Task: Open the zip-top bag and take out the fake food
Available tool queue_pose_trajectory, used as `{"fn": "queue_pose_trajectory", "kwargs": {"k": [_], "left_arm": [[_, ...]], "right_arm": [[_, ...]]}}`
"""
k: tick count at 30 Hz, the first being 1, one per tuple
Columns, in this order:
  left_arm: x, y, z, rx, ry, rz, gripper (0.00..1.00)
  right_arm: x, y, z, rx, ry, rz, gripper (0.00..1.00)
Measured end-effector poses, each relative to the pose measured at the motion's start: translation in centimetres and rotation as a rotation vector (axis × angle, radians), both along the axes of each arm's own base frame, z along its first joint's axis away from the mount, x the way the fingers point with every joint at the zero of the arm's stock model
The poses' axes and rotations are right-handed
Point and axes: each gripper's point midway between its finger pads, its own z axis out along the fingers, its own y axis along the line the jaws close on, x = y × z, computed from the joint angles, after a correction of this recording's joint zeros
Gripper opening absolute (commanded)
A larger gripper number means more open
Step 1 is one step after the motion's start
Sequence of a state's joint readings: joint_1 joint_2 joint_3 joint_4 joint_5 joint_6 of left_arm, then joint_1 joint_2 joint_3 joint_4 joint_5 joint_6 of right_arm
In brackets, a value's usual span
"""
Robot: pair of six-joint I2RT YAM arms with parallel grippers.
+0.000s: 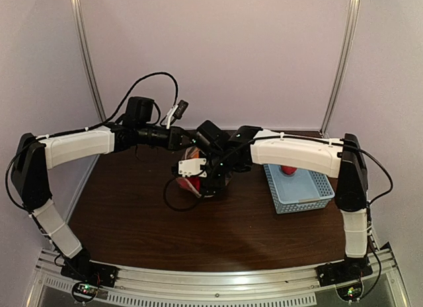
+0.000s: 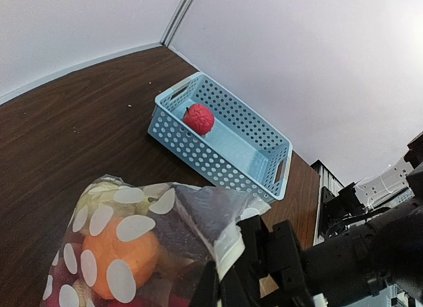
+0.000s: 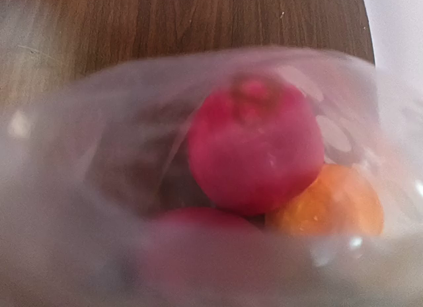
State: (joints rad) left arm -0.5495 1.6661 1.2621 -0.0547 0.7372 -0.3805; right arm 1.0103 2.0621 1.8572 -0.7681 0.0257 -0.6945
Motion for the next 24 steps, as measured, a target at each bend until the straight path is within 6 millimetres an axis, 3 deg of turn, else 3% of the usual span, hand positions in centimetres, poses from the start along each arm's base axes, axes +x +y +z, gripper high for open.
{"fn": "queue_pose_trajectory", "kwargs": {"k": [6,13,17,24], "left_arm": [[-0.1,0.0,-0.1,0.004,0.007,-0.001,0.0],[-0.1,0.0,-0.1,0.004,0.006,0.0,0.0],[-0.1,0.0,-0.1,0.004,0.006,0.0,0.0],[0.0,0.0,-0.2,0.005,0.007,0.0,0.0]], "right_arm": [[0.3,-0.3,-2.3,-0.079,-0.008,-0.019,0.53],[0.0,-0.2,-1.6,-0.071,-0.017,-0.014,0.43],[-0.7,0.1,1.3,-0.002,-0.023,-0.007,0.42],[-2.2,0.6,8.6,0.179,-0.027,0.012,0.42]]}}
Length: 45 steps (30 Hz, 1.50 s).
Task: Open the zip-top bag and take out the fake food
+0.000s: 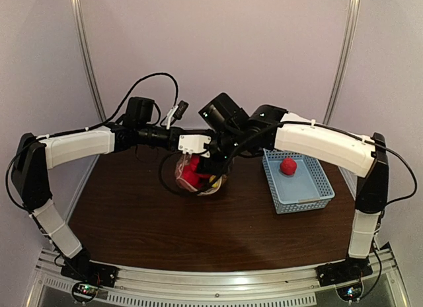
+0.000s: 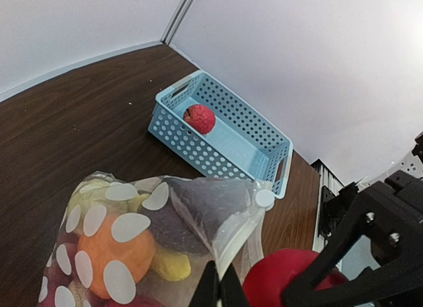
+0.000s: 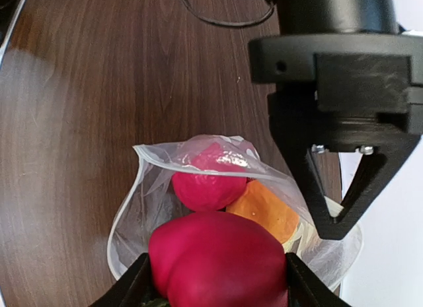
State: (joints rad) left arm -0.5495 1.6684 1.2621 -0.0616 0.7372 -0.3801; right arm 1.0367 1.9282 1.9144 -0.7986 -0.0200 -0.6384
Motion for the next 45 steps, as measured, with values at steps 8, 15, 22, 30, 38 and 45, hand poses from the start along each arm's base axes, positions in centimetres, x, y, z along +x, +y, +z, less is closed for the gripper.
{"fn": "queue_pose_trajectory", "kwargs": {"k": [8,15,22,30,38,45], "left_arm": [[0.1,0.0,0.0,0.003,-0.005,0.002,0.0],[0.2,0.1,-0.2,0.011,-0.012,0.011,0.0],[0.3,0.2,-0.3,0.018,-0.007,0.017,0.0],[0.3,0.2,-0.6,0.021,-0.001,0.017,0.0],[0.4,0.2,-0.8,0.024,0.003,0.017,0.0],[0.4,0.2,-0.8,0.024,0.004,0.017,0.0]], "right_arm": [[-2.8,-0.6,1.4,0.058,0.102,0.052,0.43],[-4.1,-7.6,0.2,0.052,0.161,0.012,0.46],[5.0,-20.5,-3.6,0.114,0.23,-0.354,0.45],[11.2,-32.3,-6.4,0.161,0.219,-0.695,0.45],[13.8,-34.9,-11.6,0.087,0.267,-0.776,0.45],[15.1,-35.0,-15.7,0.032,0.33,-0.787,0.45]]}}
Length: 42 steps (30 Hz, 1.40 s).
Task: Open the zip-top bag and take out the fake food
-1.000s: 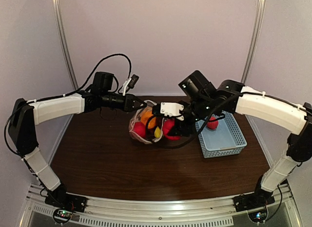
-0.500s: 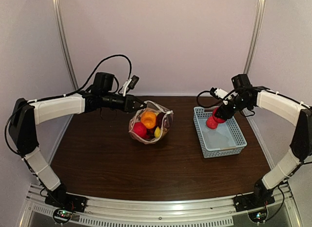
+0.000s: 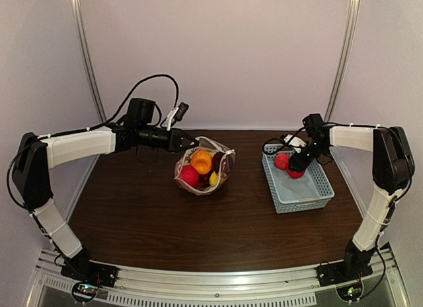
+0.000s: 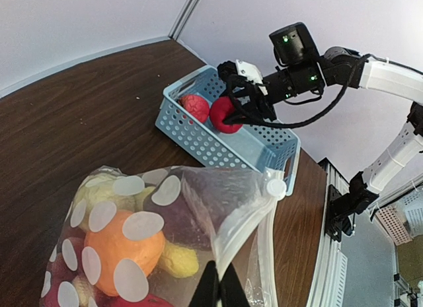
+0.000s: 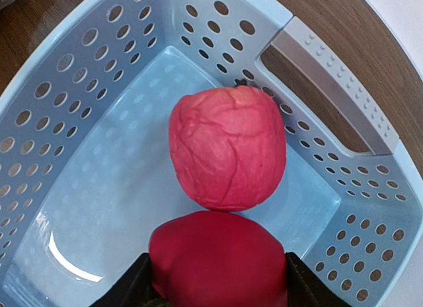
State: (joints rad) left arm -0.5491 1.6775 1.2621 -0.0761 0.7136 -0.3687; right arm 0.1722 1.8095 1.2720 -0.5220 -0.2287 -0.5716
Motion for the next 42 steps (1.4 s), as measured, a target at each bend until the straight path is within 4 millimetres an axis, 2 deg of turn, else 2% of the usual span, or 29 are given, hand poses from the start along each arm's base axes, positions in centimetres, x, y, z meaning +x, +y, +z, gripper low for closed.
{"fn": "queue_pose_trajectory", "kwargs": {"k": [8,11,16,19,25,34,38,42], "left_arm": [[0.0,-0.1,-0.2,0.002,0.005,-0.001,0.0],[0.0,0.0,-0.3,0.002,0.006,-0.001,0.0],[0.0,-0.1,-0.3,0.002,0.006,-0.002,0.0],[0.0,-0.1,-0.3,0.002,0.007,-0.002,0.0],[0.1,-0.1,-0.5,0.004,0.012,-0.004,0.0],[0.1,-0.1,-0.7,0.006,0.016,-0.005,0.0],[0.1,-0.1,-0.7,0.006,0.016,-0.005,0.0],[0.1,-0.2,-0.7,0.005,0.017,-0.007,0.0]], "right_arm": [[3.3,0.6,0.6,0.015,-0.066,-0.002,0.51],[3.9,0.5,0.1,0.007,-0.073,-0.011,0.54],[4.5,0.1,-0.4,-0.017,-0.088,-0.025,0.61],[5.2,-0.3,-0.1,-0.036,-0.125,-0.035,0.7],[5.4,-0.8,-0.7,-0.066,-0.151,-0.049,0.75],[5.4,-1.1,-0.4,-0.074,-0.16,-0.056,0.83],[4.2,-1.0,1.0,-0.062,-0.144,-0.05,0.85],[2.6,-0.3,5.0,-0.022,-0.16,-0.027,0.83]]}}
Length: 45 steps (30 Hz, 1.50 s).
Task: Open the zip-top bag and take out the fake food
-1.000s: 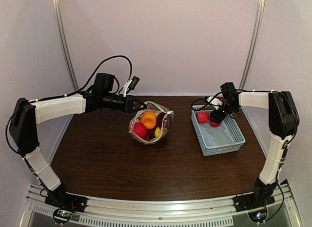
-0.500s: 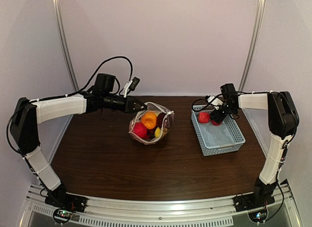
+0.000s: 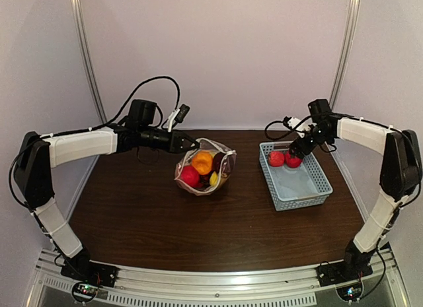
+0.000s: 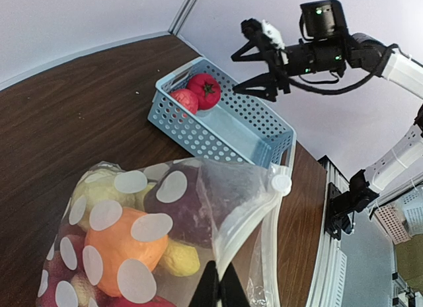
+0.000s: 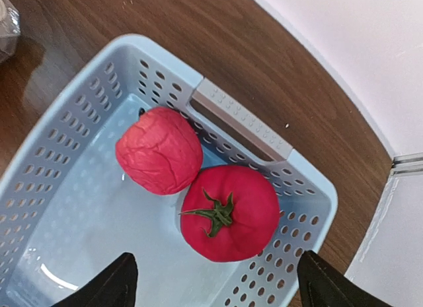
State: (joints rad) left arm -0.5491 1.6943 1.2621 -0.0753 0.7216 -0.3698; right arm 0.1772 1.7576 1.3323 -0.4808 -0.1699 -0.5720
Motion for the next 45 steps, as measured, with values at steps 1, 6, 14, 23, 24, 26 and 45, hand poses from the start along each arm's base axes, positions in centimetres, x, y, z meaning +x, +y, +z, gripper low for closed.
{"fn": "queue_pose_trajectory", "kwargs": {"k": [1,6,14,23,24,26,45], "left_arm": [[0.0,0.0,0.0,0.0,0.0,0.0,0.0],[0.0,0.0,0.0,-0.001,0.001,-0.001,0.0],[0.0,0.0,0.0,-0.001,0.001,-0.001,0.0],[-0.1,-0.1,0.0,-0.006,0.011,-0.005,0.0],[-0.2,-0.1,0.1,-0.006,0.013,-0.005,0.0],[-0.2,-0.1,0.1,-0.008,0.018,-0.005,0.0],[-1.0,-0.4,0.5,-0.038,0.045,-0.045,0.0]], "right_arm": [[-0.4,0.4,1.4,0.012,-0.015,0.013,0.81],[-2.9,4.6,9.3,0.071,-0.123,0.13,0.75],[-10.4,17.4,14.3,0.126,-0.183,0.52,0.56],[-15.9,27.6,15.1,0.103,-0.183,0.817,0.43],[-16.3,28.4,14.4,0.084,-0.175,0.836,0.42],[-17.1,29.8,12.8,0.041,-0.16,0.867,0.4],[-13.0,34.1,5.6,-0.267,-0.283,0.756,0.38]]}}
